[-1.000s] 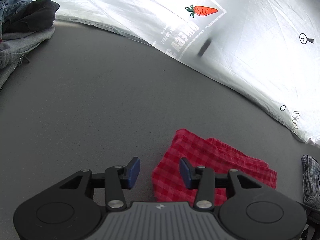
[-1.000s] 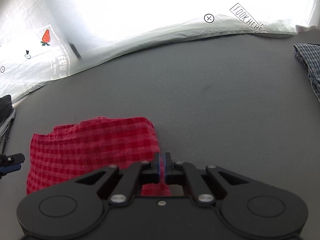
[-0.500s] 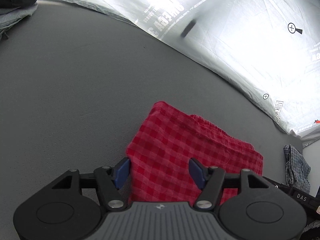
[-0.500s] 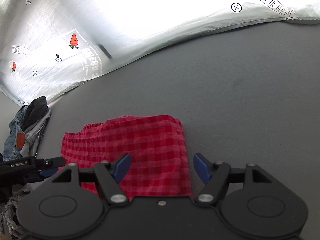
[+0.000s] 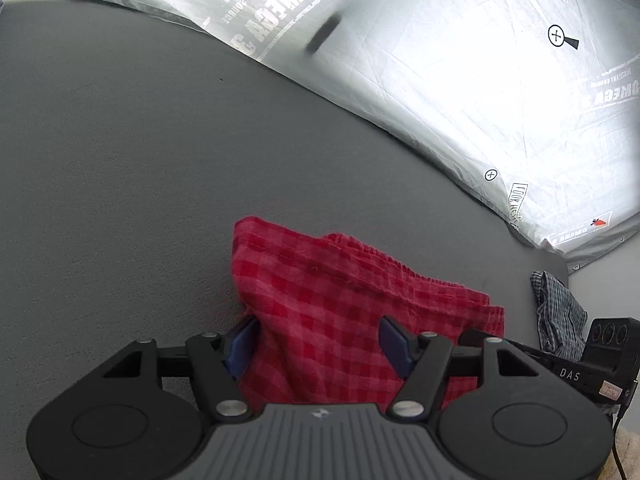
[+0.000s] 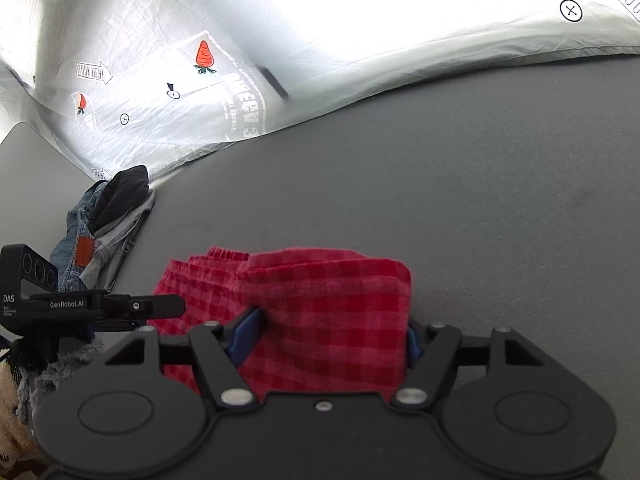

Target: Fold clothes

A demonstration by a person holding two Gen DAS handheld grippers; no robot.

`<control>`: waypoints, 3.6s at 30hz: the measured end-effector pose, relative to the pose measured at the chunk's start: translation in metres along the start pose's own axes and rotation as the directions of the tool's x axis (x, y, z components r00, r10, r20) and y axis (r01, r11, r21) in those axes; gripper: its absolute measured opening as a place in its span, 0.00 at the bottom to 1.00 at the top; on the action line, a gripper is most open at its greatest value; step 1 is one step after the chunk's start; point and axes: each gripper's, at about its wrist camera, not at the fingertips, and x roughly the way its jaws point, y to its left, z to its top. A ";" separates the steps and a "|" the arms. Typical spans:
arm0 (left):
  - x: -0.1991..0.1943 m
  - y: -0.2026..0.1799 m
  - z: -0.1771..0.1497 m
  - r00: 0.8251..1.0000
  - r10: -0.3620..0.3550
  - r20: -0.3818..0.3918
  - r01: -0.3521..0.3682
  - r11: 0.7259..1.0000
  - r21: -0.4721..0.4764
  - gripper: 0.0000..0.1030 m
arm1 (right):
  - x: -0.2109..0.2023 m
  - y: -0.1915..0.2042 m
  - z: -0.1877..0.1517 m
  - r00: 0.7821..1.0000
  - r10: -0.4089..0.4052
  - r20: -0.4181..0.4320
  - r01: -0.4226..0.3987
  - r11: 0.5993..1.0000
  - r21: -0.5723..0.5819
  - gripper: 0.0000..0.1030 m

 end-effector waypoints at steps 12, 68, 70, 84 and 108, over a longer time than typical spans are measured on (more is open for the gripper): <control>0.022 -0.039 -0.008 0.996 0.085 0.009 -0.086 0.992 0.090 0.24 | 0.013 0.025 -0.006 1.000 -0.020 -0.003 0.020 1.000 0.007 0.10; 0.165 -0.558 -0.140 0.958 -0.220 0.184 0.168 0.951 0.259 0.13 | -0.461 -0.265 0.023 0.820 -0.307 0.484 0.349 0.937 0.005 0.08; 0.189 -0.564 -0.130 0.966 -0.200 0.162 0.151 0.951 0.271 0.13 | -0.448 -0.288 0.032 0.825 -0.319 0.466 0.344 0.938 0.033 0.08; 0.279 -0.562 -0.096 0.984 -0.118 0.135 0.081 0.965 0.248 0.13 | -0.383 -0.373 0.068 0.846 -0.387 0.367 0.402 0.915 0.036 0.11; 0.253 -0.564 -0.120 0.973 -0.095 0.212 -0.010 0.894 0.447 0.29 | -0.388 -0.338 0.028 0.628 -0.627 0.461 0.685 0.726 0.054 0.26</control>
